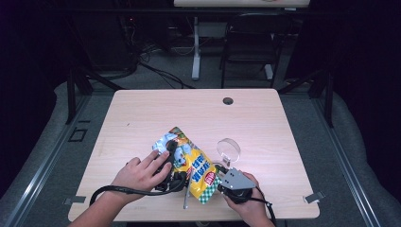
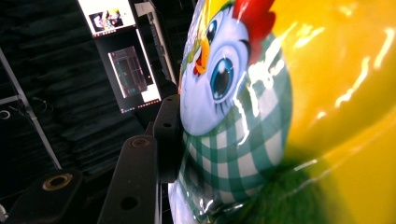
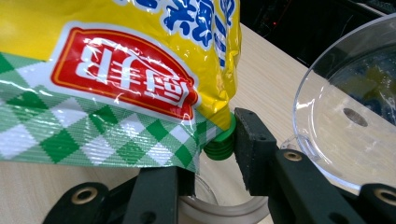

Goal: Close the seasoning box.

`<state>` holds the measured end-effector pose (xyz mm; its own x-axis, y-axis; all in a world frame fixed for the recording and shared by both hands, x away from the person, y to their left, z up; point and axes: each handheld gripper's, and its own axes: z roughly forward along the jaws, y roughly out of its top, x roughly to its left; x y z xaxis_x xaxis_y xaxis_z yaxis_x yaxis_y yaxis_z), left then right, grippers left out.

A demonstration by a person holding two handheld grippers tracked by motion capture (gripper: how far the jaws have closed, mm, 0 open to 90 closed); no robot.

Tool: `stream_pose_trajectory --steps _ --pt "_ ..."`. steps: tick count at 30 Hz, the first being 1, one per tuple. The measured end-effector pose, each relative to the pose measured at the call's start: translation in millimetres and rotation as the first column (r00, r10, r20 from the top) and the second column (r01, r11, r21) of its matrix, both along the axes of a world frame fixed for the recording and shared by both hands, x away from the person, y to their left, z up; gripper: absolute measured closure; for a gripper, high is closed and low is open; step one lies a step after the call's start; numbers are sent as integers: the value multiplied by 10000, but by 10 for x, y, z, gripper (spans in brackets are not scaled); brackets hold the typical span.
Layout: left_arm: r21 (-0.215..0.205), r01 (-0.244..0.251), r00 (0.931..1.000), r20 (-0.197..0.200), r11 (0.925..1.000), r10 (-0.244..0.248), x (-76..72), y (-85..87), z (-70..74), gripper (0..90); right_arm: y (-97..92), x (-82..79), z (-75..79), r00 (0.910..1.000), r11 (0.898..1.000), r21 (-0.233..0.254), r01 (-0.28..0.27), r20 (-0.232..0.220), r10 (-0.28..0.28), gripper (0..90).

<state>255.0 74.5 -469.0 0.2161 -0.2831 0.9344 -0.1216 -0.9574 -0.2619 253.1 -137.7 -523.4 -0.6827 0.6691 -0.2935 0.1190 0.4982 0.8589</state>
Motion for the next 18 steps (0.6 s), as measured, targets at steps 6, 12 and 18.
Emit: stream_pose_trajectory --steps 6,12,18 --pt "14 66 10000 24 10000 -66 11 -9 4 626 -15 6 2 10000 10000 47 38 -65 -37 705" --pt "75 87 10000 21 9999 -87 14 -19 11 627 -19 12 -1 10000 10000 66 29 -78 -28 705" --pt "113 -2 9999 -100 9999 3 6 -27 23 628 -24 11 -1 10000 10000 42 11 -41 -11 706"
